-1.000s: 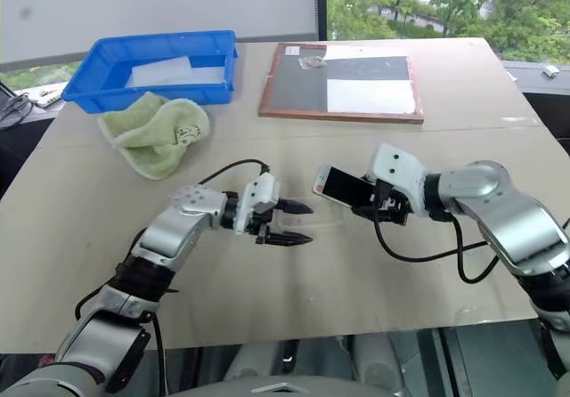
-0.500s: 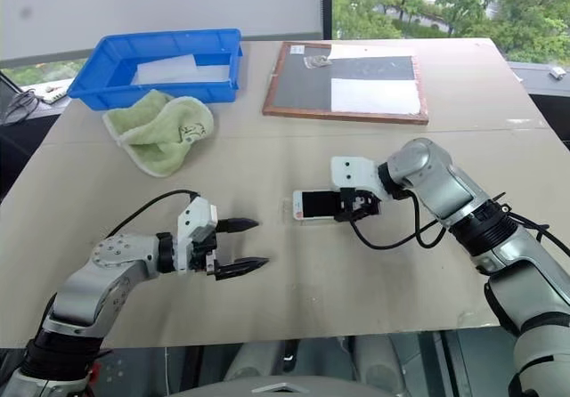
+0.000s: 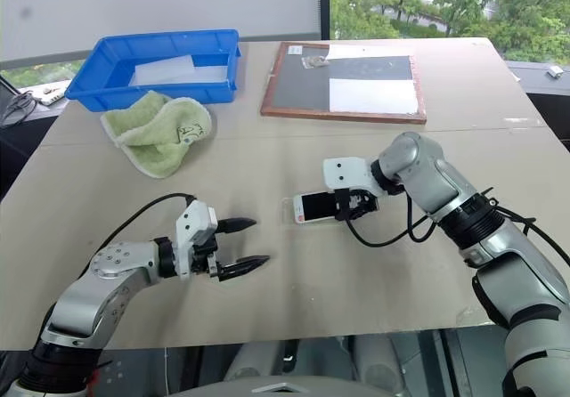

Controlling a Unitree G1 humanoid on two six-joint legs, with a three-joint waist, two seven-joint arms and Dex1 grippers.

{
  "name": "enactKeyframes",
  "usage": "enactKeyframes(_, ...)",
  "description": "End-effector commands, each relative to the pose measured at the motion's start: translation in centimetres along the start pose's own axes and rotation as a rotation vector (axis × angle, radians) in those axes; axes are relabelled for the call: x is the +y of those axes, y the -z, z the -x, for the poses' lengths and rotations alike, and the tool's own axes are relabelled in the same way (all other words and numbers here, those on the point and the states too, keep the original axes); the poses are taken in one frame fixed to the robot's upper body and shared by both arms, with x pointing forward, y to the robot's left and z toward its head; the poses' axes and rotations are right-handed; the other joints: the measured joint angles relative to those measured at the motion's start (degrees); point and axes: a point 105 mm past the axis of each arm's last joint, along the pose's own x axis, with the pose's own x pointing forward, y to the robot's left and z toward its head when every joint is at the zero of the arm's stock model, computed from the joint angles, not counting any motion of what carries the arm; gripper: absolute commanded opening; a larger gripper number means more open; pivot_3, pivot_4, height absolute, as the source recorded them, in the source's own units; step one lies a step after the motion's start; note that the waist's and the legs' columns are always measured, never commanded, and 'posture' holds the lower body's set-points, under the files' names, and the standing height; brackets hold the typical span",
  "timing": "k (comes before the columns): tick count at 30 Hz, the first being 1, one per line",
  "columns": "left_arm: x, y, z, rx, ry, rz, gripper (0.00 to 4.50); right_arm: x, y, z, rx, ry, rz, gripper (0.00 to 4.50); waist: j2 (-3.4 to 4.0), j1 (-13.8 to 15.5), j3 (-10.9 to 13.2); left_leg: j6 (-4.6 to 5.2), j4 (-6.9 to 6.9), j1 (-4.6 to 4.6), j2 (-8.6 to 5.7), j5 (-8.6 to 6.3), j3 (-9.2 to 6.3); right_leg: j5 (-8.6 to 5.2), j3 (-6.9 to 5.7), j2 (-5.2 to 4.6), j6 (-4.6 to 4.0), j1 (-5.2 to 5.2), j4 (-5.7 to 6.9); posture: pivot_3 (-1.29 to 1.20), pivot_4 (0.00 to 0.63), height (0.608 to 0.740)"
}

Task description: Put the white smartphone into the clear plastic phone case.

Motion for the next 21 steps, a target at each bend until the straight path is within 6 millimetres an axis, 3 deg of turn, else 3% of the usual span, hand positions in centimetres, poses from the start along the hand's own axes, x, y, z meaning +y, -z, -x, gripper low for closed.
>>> enactKeyframes(1, -0.1, -1.0, -0.4, -0.03, 0.005, -0.043, 4.5, 0.7, -0.7, 0.3, -0.019, -0.033, -0.008, 2.78, 0.0, 0.0, 0.0, 0.0, 0.0, 0.0, 0.0, 0.0, 0.0, 0.0, 0.0, 0.0, 0.0, 0.0, 0.0, 0.0, 0.15, 0.74)
enactKeyframes(2, 0.0, -1.1, -0.5, -0.032, 0.005, -0.043, 4.5, 0.8, -0.8, 0.4, -0.02, -0.036, -0.012, 3.79, 0.0, 0.02, 0.0, 0.0, 0.0, -0.01, 0.0, 0.0, 0.0, 0.0, 0.0, 0.0, 0.0, 0.0, 0.0, 0.0, 0.15, 0.74)
enactKeyframes(4, 0.1, -1.2, -0.8, -0.036, 0.005, -0.044, 4.5, 0.7, -1.0, 0.6, -0.028, -0.016, -0.012, 4.48, 0.0, 0.07, 0.0, 0.0, 0.0, -0.02, 0.0, 0.0, -0.01, 0.0, -0.01, 0.0, 0.0, 0.0, 0.0, 0.0, 0.15, 0.74)
enactKeyframes(10, 0.5, -2.1, -1.4, -0.058, -0.001, -0.047, 4.5, -0.5, -3.1, 2.9, -0.123, 0.1, -0.067, 4.48, 0.0, -0.02, 0.0, 0.0, 0.0, -0.02, -0.01, 0.0, 0.0, 0.0, 0.01, 0.0, 0.0, -0.02, 0.0, 0.0, 0.15, 0.74)
enactKeyframes(13, 0.8, -2.0, -1.4, -0.067, -0.008, -0.047, 4.5, -0.9, -4.3, 3.8, -0.195, 0.132, -0.112, 3.73, 0.0, -0.06, 0.0, 0.0, 0.0, -0.02, -0.01, 0.0, 0.0, 0.0, 0.01, 0.0, 0.0, -0.02, 0.0, 0.0, 0.15, 0.74)
enactKeyframes(17, 1.0, -1.7, -1.1, -0.082, -0.006, -0.032, 4.5, -0.9, -5.7, 2.4, -0.328, 0.145, -0.176, 1.79, 0.0, -0.14, 0.0, 0.0, -0.01, -0.01, 0.0, 0.0, 0.01, 0.0, 0.02, 0.01, 0.0, -0.02, 0.01, 0.0, 0.15, 0.74)
enactKeyframes(21, 1.1, -1.5, -0.4, -0.101, -0.023, -0.016, 2.76, -0.4, -5.5, -1.1, -0.378, 0.161, -0.241, 0.0, 0.0, -0.09, 0.0, 0.0, -0.02, -0.02, 0.0, 0.0, 0.01, 0.01, 0.03, 0.0, -0.01, -0.03, 0.01, 0.0, 0.15, 0.74)
